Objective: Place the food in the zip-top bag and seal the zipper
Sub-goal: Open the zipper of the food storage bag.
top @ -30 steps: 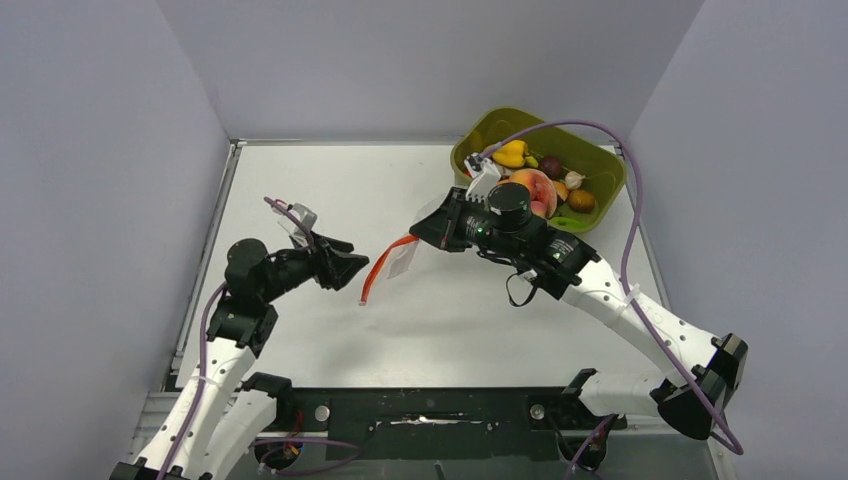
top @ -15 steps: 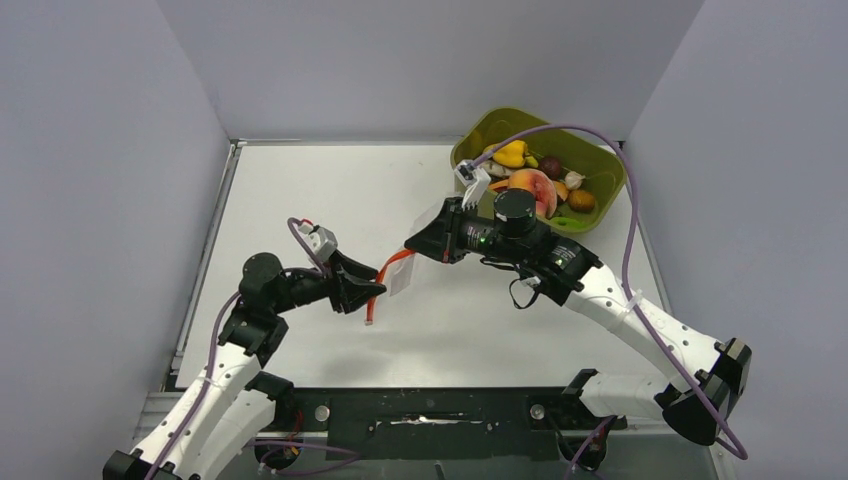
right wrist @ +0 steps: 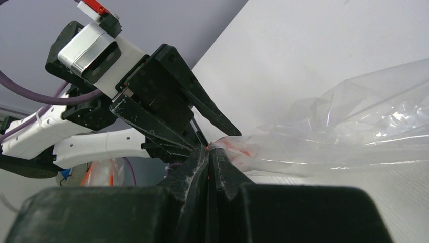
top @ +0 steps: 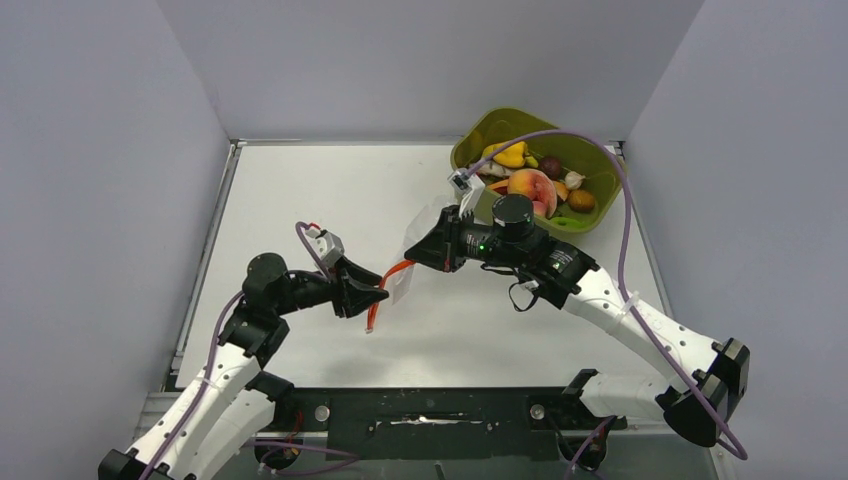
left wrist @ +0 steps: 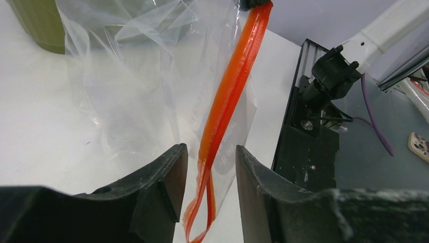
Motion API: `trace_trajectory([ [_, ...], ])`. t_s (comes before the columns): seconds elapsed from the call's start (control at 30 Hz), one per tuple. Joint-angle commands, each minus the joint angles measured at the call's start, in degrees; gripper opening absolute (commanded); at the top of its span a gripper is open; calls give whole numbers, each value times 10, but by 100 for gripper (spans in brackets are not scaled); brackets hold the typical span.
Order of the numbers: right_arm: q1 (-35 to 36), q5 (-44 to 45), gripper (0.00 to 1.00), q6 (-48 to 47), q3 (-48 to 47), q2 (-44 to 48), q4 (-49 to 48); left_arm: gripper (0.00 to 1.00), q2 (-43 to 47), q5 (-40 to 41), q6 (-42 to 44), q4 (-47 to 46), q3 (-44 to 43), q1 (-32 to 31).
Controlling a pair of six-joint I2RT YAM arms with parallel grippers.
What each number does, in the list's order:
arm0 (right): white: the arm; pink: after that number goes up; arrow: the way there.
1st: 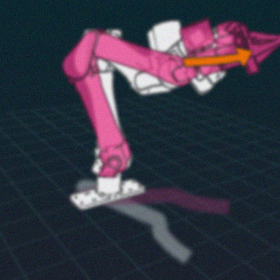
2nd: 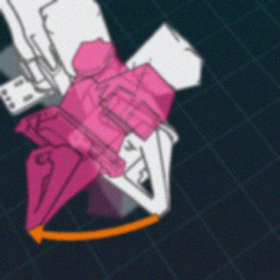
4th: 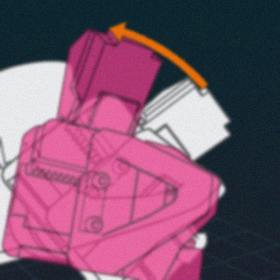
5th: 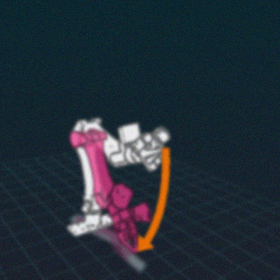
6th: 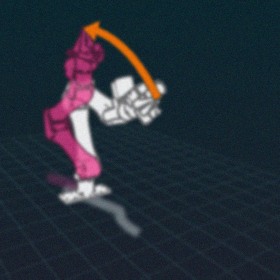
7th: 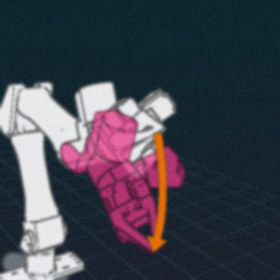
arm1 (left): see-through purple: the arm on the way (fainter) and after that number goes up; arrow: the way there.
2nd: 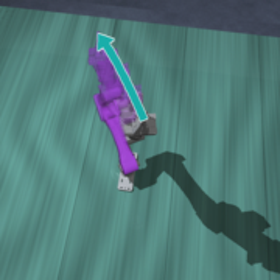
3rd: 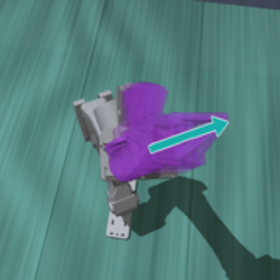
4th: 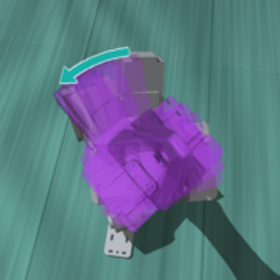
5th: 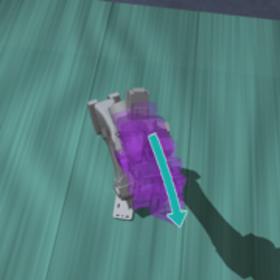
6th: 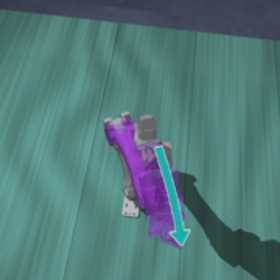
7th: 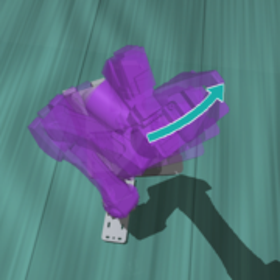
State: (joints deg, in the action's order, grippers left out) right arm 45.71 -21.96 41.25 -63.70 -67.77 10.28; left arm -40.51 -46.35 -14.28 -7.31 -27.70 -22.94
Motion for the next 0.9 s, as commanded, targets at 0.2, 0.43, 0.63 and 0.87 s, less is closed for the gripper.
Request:
trace_trajectory([
  [0.2, -4, -46, 0, -35, -4, 28, -16, 40, 47, -28, 67, 96, -57, -4],
  [0.43, -8, -68, 0, -42, -9, 42, -20, 46, 73, -28, 97, 157, -56, -4],
  [0.63, -23, -69, 0, -52, -14, 52, -10, 48, 102, -44, 107, 162, -51, -4],
  [0.87, -28, -52, 0, -95, -28, 66, 32, 38, 116, -40, 118, 190, -58, -4],
])
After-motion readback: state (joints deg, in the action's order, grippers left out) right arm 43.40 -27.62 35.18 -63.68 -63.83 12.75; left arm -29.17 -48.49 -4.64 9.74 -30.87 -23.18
